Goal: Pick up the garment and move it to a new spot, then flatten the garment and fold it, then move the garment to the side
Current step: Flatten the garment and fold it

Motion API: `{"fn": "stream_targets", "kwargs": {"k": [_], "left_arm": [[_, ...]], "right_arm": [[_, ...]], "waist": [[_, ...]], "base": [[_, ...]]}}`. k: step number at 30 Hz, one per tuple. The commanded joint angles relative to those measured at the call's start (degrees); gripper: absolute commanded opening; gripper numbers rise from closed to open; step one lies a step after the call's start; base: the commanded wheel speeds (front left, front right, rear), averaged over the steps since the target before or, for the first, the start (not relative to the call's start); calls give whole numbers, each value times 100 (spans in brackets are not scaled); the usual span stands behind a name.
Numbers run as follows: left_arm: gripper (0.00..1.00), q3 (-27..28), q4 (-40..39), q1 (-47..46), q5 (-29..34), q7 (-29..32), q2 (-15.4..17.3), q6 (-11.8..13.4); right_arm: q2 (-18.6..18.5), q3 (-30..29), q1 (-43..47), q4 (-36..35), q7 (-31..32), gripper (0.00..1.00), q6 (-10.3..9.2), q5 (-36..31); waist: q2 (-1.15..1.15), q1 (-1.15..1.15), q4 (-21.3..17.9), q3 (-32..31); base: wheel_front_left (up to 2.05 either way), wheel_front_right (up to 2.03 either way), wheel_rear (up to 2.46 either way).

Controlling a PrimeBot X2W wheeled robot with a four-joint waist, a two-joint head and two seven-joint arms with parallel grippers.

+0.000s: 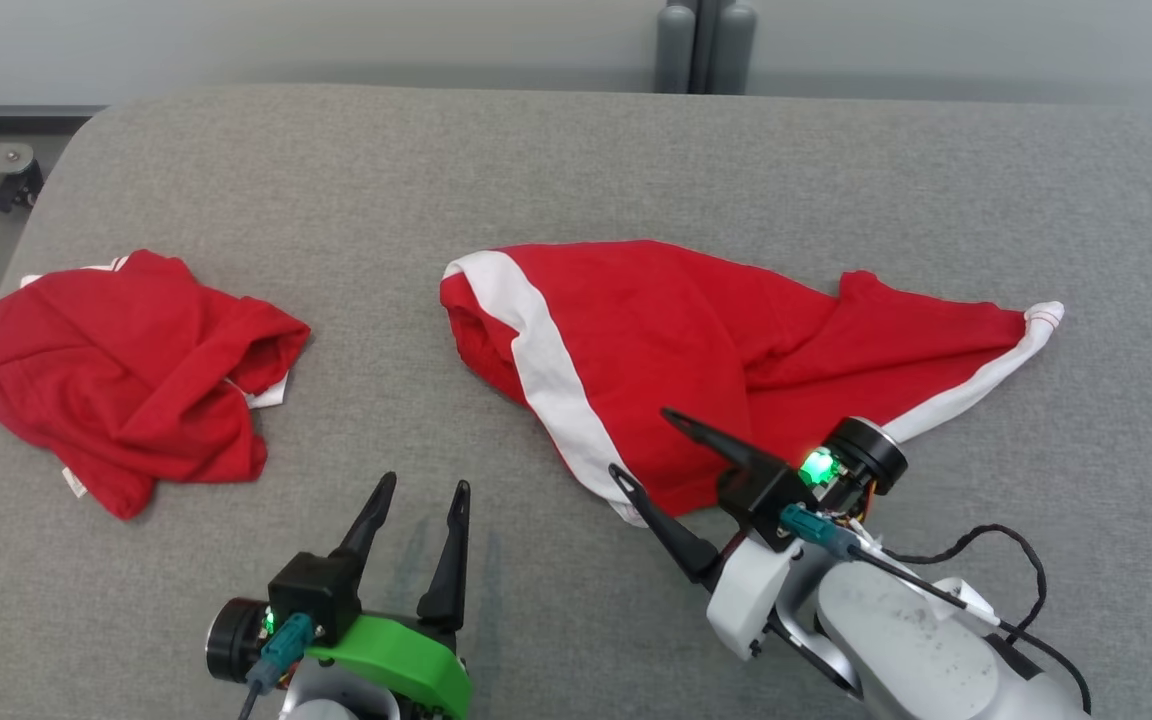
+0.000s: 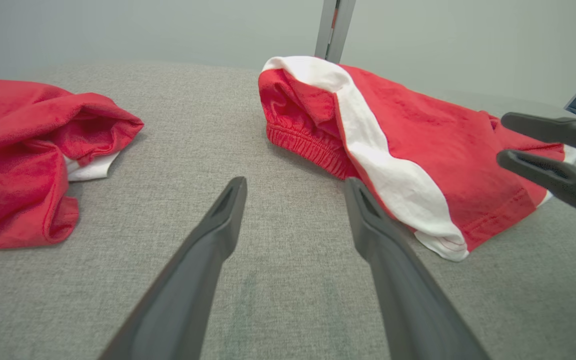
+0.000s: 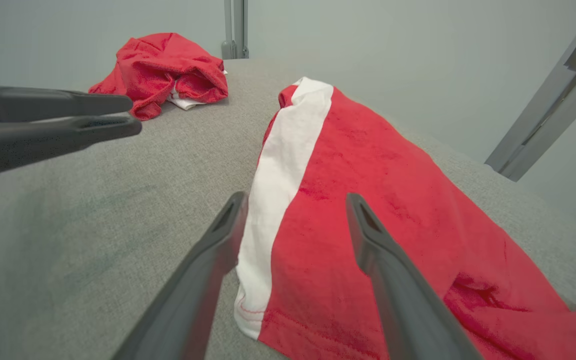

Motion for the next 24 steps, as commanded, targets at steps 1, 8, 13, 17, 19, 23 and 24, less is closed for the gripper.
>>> {"fn": "stream_targets", "kwargs": {"k": [1,8,13,17,19,23,24], "left_arm": [[100,3,4,-28,-54,-3,18,-19],[100,-54,11,-36,-107,-3,18,-19],[100,-69,13,-32,-112,-3,17,-19],[100,-78,-2,-50,-121,-3,17,-19],[100,-72,-1,-45,-125,-3,18,-19],[100,-60,8,-20,-127,-3,18,-19],[100,-54,9,-25,-127,-3,17,-19]], "right_arm": [[-44,141,-121,170,-1,100,-6,60],[100,530,-537,1129,-1,100,-6,5],[166,560,-650,1595,-1,76,-6,-71],[218,465,-679,1797,-1,31,-6,-119],[237,426,-661,1861,-1,0,-6,-119],[269,361,-649,1768,-1,0,-5,-62],[272,324,-656,1666,-1,0,-5,-36]], "waist": [[0,0,111,28],[0,0,365,124],[0,0,474,186],[0,0,518,223],[0,0,524,225],[0,0,511,221],[0,0,501,222]], "base": [[0,0,0],[0,0,0],[0,0,0],[0,0,0],[0,0,0],[0,0,0],[0,0,0]]}}
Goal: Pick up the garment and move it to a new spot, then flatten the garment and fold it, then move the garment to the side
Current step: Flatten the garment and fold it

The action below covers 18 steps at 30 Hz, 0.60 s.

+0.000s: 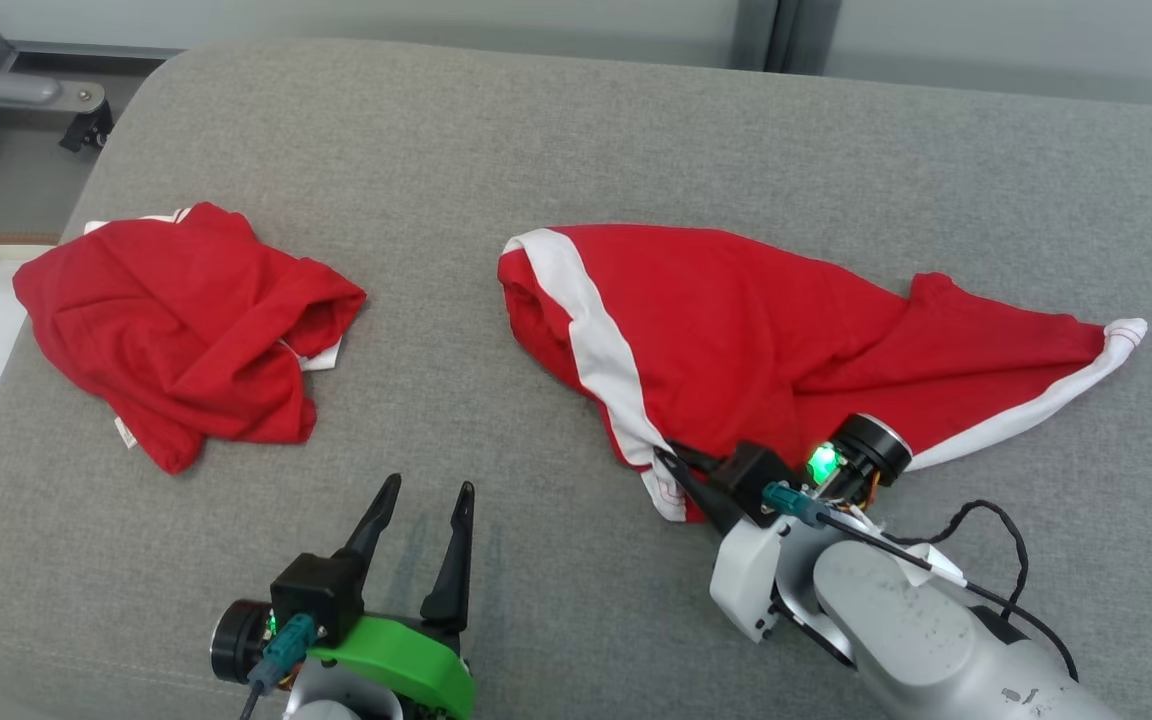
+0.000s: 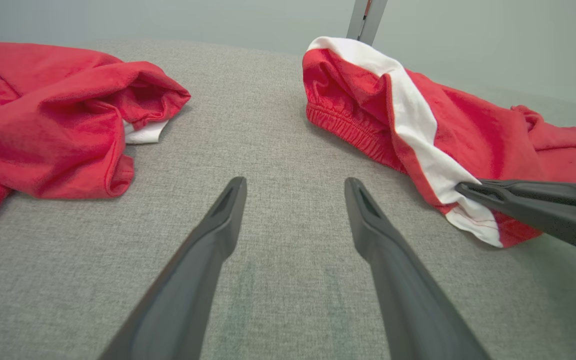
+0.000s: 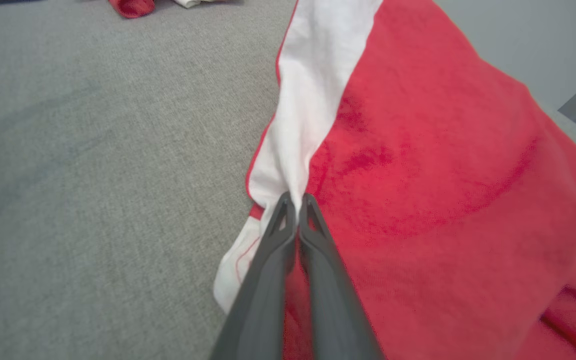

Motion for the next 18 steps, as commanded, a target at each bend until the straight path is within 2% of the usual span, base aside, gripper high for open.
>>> {"fn": "stream_targets", "kwargs": {"k": [1,6,11,14,18], "left_arm": [[100,11,1,-31,-32,-3,16,-19],[100,9,-15,-54,-34,-3,17,-19],[100,-6,-58,-95,-20,-3,16,-19],[100,-37,-95,-177,-11,-3,16,-19],[100,-121,-166,-301,-50,-3,15,-19]], "right_arm": [[13,-42,-31,-165,-2,0,-4,31],[-7,-246,-123,-849,-1,0,-5,164],[-173,-913,-450,-1262,-1,0,-5,370],[-390,-1289,-884,-1149,-1,0,-5,301],[-745,-1623,-1555,-637,-1,0,-5,107]], "waist": [[0,0,-17,3],[0,0,-70,1],[0,0,-114,74],[0,0,-106,192],[0,0,-33,429]], "base": [[0,0,0],[0,0,0],[0,0,0],[0,0,0],[0,0,0]]}}
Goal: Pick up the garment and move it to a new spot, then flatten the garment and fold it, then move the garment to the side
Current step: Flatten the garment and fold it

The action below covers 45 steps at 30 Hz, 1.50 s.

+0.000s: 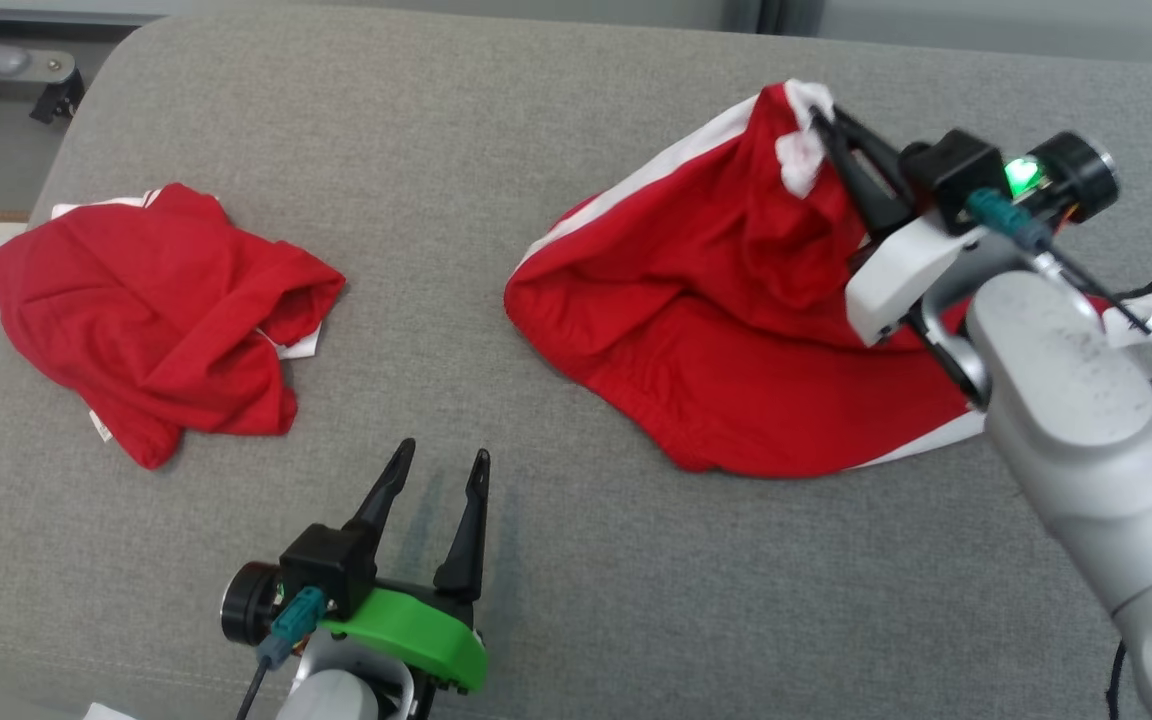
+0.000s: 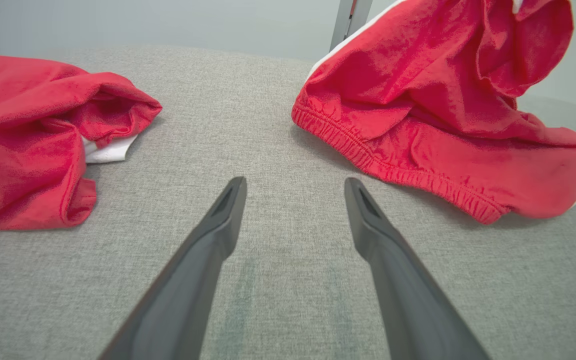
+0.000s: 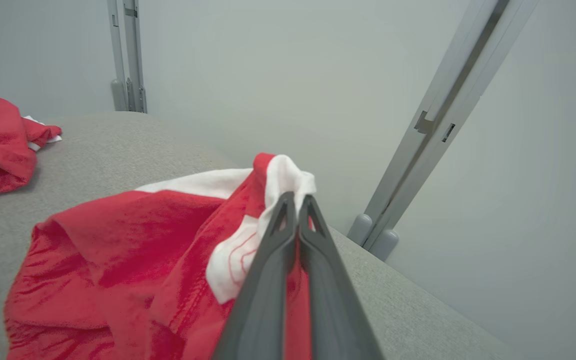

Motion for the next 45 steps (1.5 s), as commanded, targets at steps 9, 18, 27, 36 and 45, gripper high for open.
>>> {"fn": "stream_targets", "kwargs": {"k": [9,18,27,36,45], "left_arm": [[100,-407,-255,-600,-210,-3,14,-19],[100,-734,-419,-983,-375,-3,14,-19],[100,-641,-332,-950,-283,-3,15,-19],[100,-299,-147,-664,38,-3,17,-19],[100,48,9,-116,317,-3,18,-19]], "right_arm": [[-620,-395,-1579,1486,24,0,-6,-699],[-981,-1476,-2374,2383,105,11,-6,-1780],[-747,-2823,-1967,2167,11,100,-6,-2497],[-145,-2974,-629,583,-9,100,-6,-2040],[282,-3005,1542,-880,-11,100,-6,-1138]], "waist": [[0,0,425,817],[0,0,701,1230],[0,0,483,1053],[0,0,-10,391],[0,0,-531,-476]], "base": [[0,0,0],[0,0,0],[0,0,0],[0,0,0],[0,0,0]]}}
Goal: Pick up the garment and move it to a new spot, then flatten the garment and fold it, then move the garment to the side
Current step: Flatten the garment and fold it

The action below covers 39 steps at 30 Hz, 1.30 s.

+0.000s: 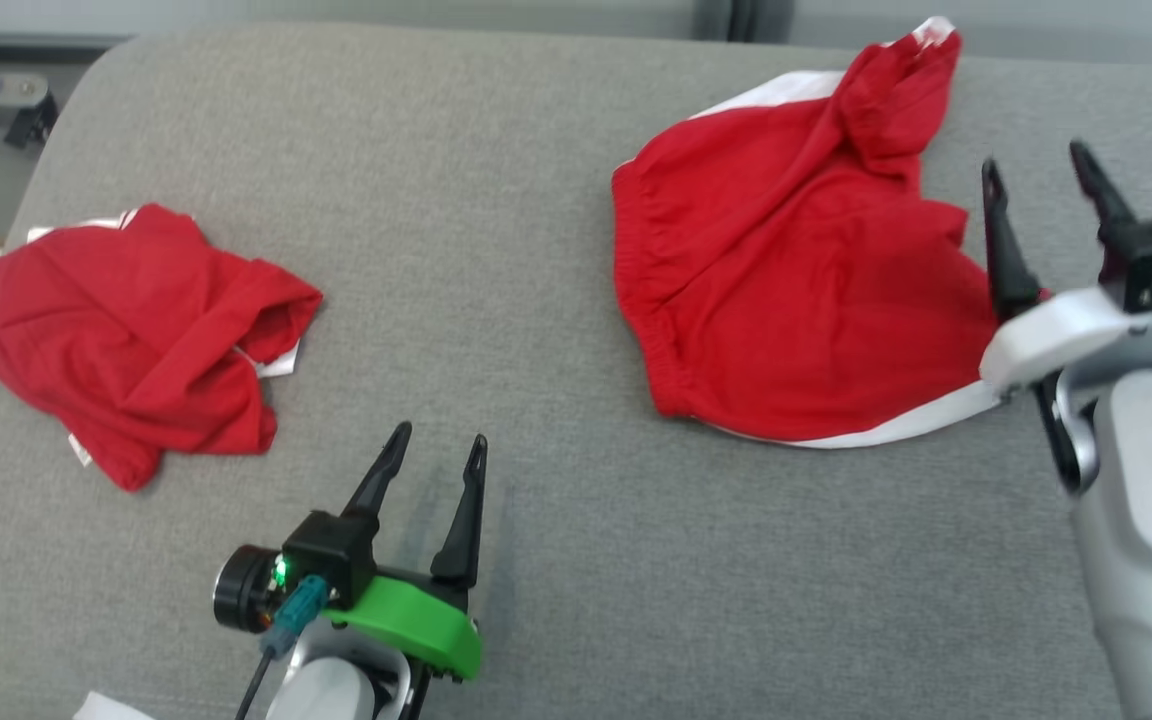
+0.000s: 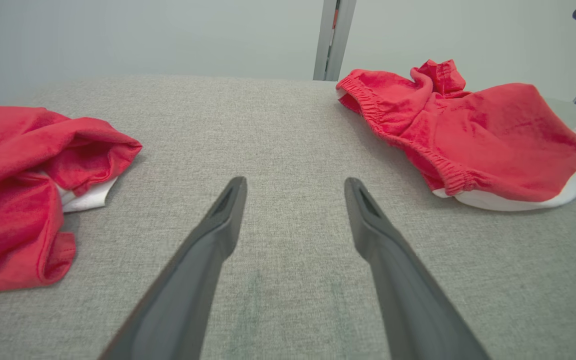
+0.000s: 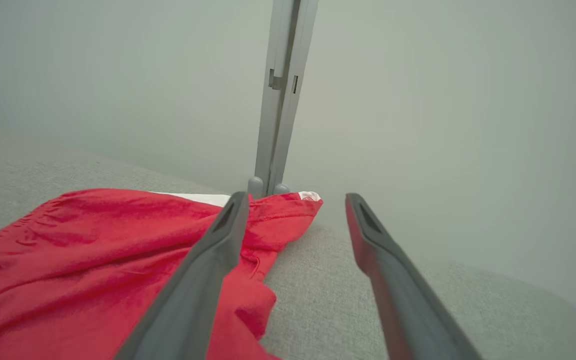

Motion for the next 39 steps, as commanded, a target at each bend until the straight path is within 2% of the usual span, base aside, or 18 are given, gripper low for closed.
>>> {"fn": "stream_targets", "kwargs": {"k": [1,9,14,25,31,39], "left_arm": [[100,51,12,134,68,-3,23,-19],[100,199,60,515,50,-3,21,-19],[100,175,74,526,6,-3,23,-19],[100,-174,194,-175,-502,-3,23,-19],[100,-495,631,-619,-862,-3,78,-19],[100,-742,955,-876,-1422,-3,168,-19]], "right_arm": [[36,-17,308,-90,-25,100,-6,72],[335,-94,1644,-482,-25,100,-6,368],[451,-138,2022,-586,-26,100,-6,419],[569,-171,1899,-821,-26,100,-6,335],[600,-138,1797,-861,-26,100,-6,288],[641,-151,1714,-909,-26,100,-6,266]], "waist": [[0,0,-380,-453],[0,0,-654,-752],[0,0,-831,-714],[0,0,-1390,-176],[0,0,-1677,96],[0,0,-1838,347]], "base": [[0,0,0],[0,0,0],[0,0,0],[0,0,0],[0,0,0],[0,0,0]]}}
